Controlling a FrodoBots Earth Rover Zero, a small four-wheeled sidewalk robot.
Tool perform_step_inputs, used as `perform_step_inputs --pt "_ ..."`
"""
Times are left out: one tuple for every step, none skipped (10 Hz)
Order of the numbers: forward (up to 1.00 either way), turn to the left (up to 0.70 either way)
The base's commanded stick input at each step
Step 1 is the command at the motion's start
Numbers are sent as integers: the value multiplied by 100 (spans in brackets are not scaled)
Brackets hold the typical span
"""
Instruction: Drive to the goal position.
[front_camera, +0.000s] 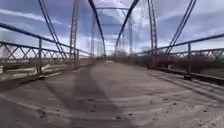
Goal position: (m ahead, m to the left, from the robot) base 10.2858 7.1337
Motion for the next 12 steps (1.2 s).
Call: perform_step_inputs --pt "100 1" --pt "100 1" --pt "100 1" --pt "100 1" --pt "100 1" --pt "100 1" --pt "100 1" --pt "100 1" --pt "100 1" --pt "100 1" --pt "100 1" --pt "100 0"
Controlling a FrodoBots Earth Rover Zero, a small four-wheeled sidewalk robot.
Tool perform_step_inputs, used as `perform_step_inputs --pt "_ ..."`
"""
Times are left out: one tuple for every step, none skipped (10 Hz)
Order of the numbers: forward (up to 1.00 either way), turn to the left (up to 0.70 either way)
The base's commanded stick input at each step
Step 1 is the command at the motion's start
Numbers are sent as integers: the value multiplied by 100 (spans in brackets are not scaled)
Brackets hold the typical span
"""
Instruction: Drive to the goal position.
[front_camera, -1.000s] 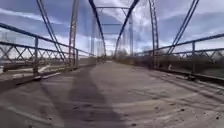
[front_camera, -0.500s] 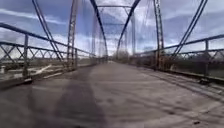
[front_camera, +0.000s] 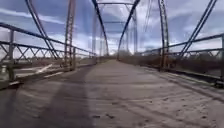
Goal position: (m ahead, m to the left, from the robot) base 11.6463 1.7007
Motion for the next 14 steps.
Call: perform_step_inputs --pt "100 -8" --pt "100 -19" --pt "100 -29" --pt "100 -26" --pt "100 -3" --pt "100 1" --pt "100 1" --pt "100 1" --pt "100 1" --pt "100 1" --pt "100 1" --pt "100 1" --pt "100 -1" --pt "100 -1"
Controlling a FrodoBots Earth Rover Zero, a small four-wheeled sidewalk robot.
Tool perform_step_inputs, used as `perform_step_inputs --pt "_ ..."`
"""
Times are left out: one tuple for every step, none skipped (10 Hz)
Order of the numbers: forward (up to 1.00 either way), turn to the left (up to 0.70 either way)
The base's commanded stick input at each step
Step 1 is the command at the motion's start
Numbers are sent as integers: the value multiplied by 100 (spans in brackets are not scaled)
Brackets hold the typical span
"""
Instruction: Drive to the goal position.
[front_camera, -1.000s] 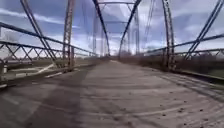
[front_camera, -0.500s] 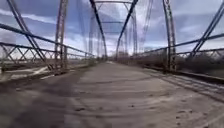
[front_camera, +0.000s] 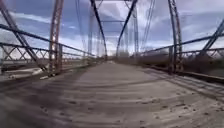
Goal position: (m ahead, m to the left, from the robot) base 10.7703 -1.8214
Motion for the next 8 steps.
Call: perform_step_inputs --pt "100 -1" --pt "100 1" --pt "100 1" --pt "100 1" --pt "100 3" --pt "100 18" --pt "100 14" --pt "100 1"
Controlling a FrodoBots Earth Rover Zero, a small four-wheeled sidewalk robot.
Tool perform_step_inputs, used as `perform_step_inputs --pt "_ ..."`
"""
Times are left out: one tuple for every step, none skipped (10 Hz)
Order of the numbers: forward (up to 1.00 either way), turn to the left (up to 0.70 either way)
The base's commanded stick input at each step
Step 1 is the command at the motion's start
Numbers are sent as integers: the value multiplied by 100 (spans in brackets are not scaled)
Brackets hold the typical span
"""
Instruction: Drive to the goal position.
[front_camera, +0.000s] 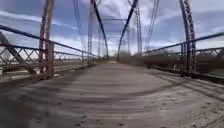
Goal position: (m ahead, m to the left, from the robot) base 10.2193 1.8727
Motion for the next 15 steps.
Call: perform_step_inputs --pt "100 1" --pt "100 1" --pt "100 1" --pt "100 1" --pt "100 1" --pt "100 1" --pt "100 1" --pt "100 1" --pt "100 1" --pt "100 1" --pt "100 1" --pt "100 1" --pt "100 1" --pt "100 0" --pt "100 -1"
